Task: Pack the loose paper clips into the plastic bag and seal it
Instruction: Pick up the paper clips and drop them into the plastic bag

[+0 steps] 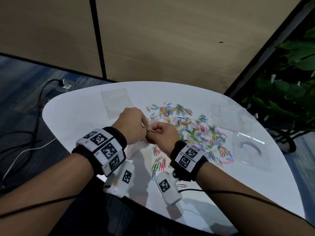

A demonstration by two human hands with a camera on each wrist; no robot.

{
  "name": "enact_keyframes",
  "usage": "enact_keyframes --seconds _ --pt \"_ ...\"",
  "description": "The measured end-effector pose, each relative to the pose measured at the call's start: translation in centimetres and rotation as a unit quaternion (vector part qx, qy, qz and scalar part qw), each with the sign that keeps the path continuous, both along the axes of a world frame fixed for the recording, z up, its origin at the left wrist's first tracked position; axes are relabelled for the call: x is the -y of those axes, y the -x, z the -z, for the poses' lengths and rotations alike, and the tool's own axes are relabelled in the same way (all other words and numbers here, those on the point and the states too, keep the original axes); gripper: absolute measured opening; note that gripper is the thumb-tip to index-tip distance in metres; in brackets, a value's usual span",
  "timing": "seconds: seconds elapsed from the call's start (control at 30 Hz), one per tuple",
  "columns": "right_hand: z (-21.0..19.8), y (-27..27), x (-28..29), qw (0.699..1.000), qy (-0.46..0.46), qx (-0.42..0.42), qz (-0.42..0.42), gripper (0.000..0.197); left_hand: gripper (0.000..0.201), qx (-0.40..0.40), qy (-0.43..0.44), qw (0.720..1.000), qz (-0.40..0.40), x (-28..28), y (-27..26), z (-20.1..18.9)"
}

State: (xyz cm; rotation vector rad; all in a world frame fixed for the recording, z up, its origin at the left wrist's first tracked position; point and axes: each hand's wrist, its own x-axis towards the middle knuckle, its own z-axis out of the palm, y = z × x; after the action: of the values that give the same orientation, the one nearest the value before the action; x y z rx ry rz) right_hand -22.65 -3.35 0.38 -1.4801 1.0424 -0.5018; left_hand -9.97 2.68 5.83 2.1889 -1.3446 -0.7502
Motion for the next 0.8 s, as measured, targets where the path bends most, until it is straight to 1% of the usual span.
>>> enact_keyframes --seconds 0.03,0.07,0.1,0.13,0.17,0.2,0.23,0.27,0.3,0.33,0.37,0.43,0.47,0.5,0.53,0.6,0.67,0.73,0.8 --pt "-0.1 0.1 0.1 0.992 0.083 -0.074 -0.051 0.012 0.020 -0.001 0.002 1.000 -0.003 0.0 0.0 0.0" --pt "-0.2 0.1 0.3 0.969 0.157 -0.152 -0.116 0.020 0.021 -0.002 0.002 1.000 -0.006 0.0 0.0 0.0" --pt "-0.4 0.1 0.5 0.942 0.203 -0.208 -0.170 0.029 0.022 -0.003 0.001 1.000 -0.008 0.0 -0.1 0.0" --pt "-0.7 0.1 0.7 0.926 0.219 -0.234 -0.202 0.035 0.022 -0.005 0.001 1.000 -0.010 0.0 -0.1 0.0" --pt "-1.2 0.2 0.9 0.922 0.228 -0.230 -0.212 0.039 0.022 -0.005 0.001 1.000 -0.013 -0.1 -0.2 -0.1" --pt "-1.8 0.4 1.0 0.927 0.238 -0.205 -0.206 0.039 0.022 -0.003 0.001 1.000 -0.017 -0.1 -0.3 -0.2" --pt "-2.2 0.7 1.1 0.934 0.257 -0.162 -0.185 0.037 0.022 0.001 0.003 1.000 -0.022 -0.2 -0.5 -0.3" --pt "-2.4 1.2 1.1 0.934 0.295 -0.125 -0.159 0.035 0.024 0.007 0.005 1.000 -0.029 -0.2 -0.8 -0.4" --pt "-2.3 1.8 1.2 0.919 0.347 -0.108 -0.151 0.033 0.026 0.014 0.007 0.999 -0.036 -0.3 -1.1 -0.4" --pt "-2.0 2.5 0.9 0.889 0.406 -0.118 -0.173 0.032 0.027 0.019 0.008 0.999 -0.042 -0.3 -1.4 -0.4" --pt "-1.2 3.2 0.2 0.842 0.467 -0.149 -0.223 0.032 0.026 0.022 0.008 0.999 -0.048 -0.4 -1.8 -0.5" --pt "1.9 4.9 -1.6 0.720 0.571 -0.204 -0.339 0.038 0.024 0.024 0.005 0.998 -0.057 -0.5 -2.3 -0.7" --pt "4.0 6.0 -2.7 0.672 0.587 -0.216 -0.396 0.042 0.024 0.025 0.002 0.998 -0.063 -0.5 -2.5 -0.8" --pt "5.8 7.0 -3.5 0.640 0.579 -0.234 -0.448 0.048 0.024 0.026 -0.001 0.997 -0.067 -0.5 -2.7 -0.9" --pt "7.3 8.0 -4.1 0.622 0.559 -0.264 -0.481 0.057 0.024 0.029 -0.004 0.997 -0.067 -0.6 -2.8 -1.0" --pt "8.8 9.6 -4.0 0.605 0.539 -0.321 -0.490 0.078 0.025 0.036 -0.013 0.997 -0.064 -0.7 -2.7 -1.0" --pt "8.9 10.7 -3.0 0.596 0.537 -0.359 -0.476 0.092 0.026 0.042 -0.023 0.997 -0.053 -0.8 -2.5 -1.1" --pt "8.6 11.3 -1.8 0.590 0.528 -0.405 -0.458 0.094 0.025 0.047 -0.030 0.998 -0.043 -0.8 -2.2 -1.1" --pt "8.8 11.8 -0.5 0.601 0.500 -0.444 -0.437 0.088 0.024 0.050 -0.032 0.998 -0.037 -0.6 -2.0 -1.1"
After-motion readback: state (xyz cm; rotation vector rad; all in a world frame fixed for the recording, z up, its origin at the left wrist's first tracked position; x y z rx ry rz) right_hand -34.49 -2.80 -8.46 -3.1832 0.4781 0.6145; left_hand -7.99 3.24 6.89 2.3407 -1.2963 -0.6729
